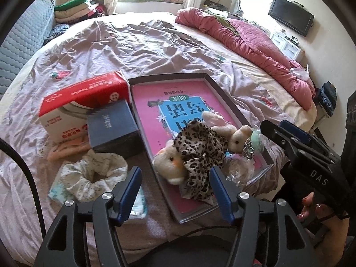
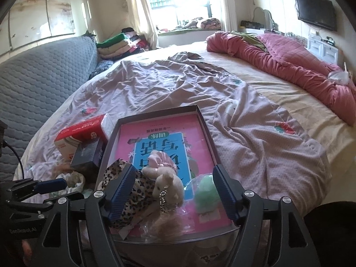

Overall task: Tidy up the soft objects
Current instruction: 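Lower both grippers and open them to drop the cloth and bunny onto the tray, then move both grippers back toward the remaining soft items beside the tray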

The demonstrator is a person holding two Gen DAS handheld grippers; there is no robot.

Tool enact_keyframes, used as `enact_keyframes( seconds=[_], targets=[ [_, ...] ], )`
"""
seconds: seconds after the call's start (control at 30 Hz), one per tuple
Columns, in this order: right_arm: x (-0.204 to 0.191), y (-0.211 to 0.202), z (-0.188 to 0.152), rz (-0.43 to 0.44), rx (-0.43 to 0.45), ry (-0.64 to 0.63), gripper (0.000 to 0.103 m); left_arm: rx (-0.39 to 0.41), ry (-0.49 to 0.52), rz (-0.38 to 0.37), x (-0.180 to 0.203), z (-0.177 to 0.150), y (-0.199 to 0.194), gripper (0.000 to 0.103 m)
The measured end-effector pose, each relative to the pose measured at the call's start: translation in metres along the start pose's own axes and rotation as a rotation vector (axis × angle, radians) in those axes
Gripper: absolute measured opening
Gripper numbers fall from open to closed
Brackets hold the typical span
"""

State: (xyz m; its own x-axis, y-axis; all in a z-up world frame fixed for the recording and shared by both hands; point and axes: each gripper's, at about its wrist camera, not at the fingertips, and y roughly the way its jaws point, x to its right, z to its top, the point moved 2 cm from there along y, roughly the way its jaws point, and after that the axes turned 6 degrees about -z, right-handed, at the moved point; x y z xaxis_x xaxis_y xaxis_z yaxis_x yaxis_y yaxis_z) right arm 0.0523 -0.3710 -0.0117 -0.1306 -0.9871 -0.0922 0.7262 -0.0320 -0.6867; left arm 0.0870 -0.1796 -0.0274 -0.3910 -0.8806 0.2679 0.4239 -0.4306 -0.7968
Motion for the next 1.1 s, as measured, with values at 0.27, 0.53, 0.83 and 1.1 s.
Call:
enact_keyframes(
  seconds=[0.27,0.53,0.83,1.1],
  targets=[
    [-0.013,-0.013,0.004,0.006,0.022,-0.019,0.074,0.025,0.003,0.039,-0.010,-0.005,-0.021,0.064],
    [-0.038,-0.028,0.010,0.028,0.047,-0.071,0.074,0.056,-0.031,0.061,-0.030,-0.006,-0.044,0.064],
    [-0.070,-0.044,0.015,0.055,0.071,-0.128,0.075,0.089,-0.065,0.111,-0.056,-0.010,-0.069,0.067],
    [-0.097,-0.052,0.018,0.099,0.082,-0.160,0.077,0.096,-0.110,0.166,-0.084,-0.018,-0.085,0.067]
  ],
)
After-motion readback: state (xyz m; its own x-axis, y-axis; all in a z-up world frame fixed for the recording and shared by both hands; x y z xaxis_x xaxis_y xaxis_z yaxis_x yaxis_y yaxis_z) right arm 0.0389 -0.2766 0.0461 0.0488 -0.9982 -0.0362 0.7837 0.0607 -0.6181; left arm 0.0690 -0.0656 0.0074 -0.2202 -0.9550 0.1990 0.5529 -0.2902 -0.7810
